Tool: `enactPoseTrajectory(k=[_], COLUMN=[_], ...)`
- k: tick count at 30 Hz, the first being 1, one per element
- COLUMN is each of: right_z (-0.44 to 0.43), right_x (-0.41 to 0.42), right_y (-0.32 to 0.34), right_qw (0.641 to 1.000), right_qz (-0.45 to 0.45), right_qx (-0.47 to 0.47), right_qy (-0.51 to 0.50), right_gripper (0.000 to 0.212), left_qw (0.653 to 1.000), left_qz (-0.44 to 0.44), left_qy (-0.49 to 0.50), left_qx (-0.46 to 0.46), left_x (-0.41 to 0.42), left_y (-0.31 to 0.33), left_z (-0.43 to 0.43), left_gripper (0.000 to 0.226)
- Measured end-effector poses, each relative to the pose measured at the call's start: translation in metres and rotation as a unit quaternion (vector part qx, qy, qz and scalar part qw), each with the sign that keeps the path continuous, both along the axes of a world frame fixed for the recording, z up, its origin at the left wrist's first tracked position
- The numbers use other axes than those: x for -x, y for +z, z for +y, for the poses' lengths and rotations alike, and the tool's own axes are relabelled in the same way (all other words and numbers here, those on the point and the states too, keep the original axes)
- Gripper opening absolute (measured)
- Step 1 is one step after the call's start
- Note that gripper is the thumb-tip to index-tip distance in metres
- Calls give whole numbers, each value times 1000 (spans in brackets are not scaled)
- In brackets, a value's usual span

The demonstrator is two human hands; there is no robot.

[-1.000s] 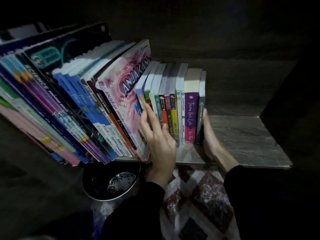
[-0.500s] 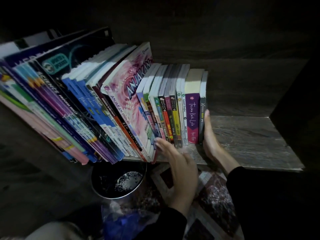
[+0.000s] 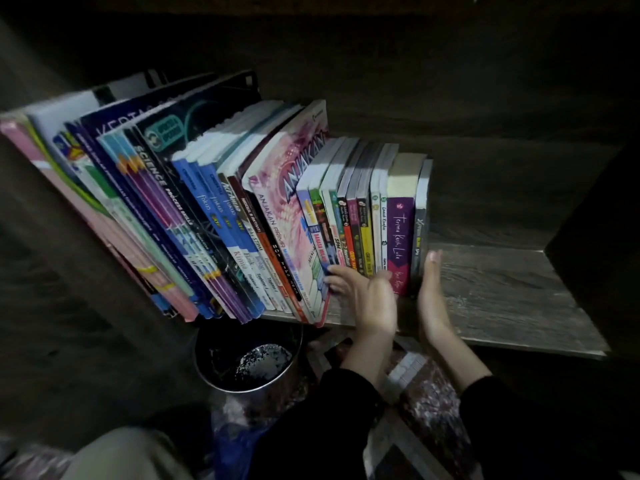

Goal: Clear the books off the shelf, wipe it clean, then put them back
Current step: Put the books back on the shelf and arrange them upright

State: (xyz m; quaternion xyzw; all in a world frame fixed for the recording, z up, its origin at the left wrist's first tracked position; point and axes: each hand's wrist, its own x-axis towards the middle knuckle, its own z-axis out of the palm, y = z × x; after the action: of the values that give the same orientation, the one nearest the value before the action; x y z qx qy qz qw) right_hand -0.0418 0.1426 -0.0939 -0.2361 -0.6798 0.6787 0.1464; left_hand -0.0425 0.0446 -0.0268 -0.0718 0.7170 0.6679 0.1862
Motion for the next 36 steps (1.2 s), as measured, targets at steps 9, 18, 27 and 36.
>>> enactPoseTrajectory(k=[9, 18, 27, 36], right_z=[-59, -100, -101, -109], right_x=[-59, -19, 7, 0], right_y=[27, 20, 20, 54], right_qw=[968, 876, 847, 851], right_qz=[4, 26, 52, -9], right_qx=[-162, -432, -479, -473], right_qy=[-192, 215, 222, 228], right_gripper=[42, 40, 46, 45], left_qw=[997, 687, 597, 692], left_qz=[51, 548, 576, 587], left_qy=[15, 62, 26, 61], left_qx=[-51, 473, 557, 416], left_x=[-18, 25, 64, 41], left_y=[19, -11, -8, 11], left_z=[-36, -160, -175, -178], left_gripper=[67, 110, 134, 86])
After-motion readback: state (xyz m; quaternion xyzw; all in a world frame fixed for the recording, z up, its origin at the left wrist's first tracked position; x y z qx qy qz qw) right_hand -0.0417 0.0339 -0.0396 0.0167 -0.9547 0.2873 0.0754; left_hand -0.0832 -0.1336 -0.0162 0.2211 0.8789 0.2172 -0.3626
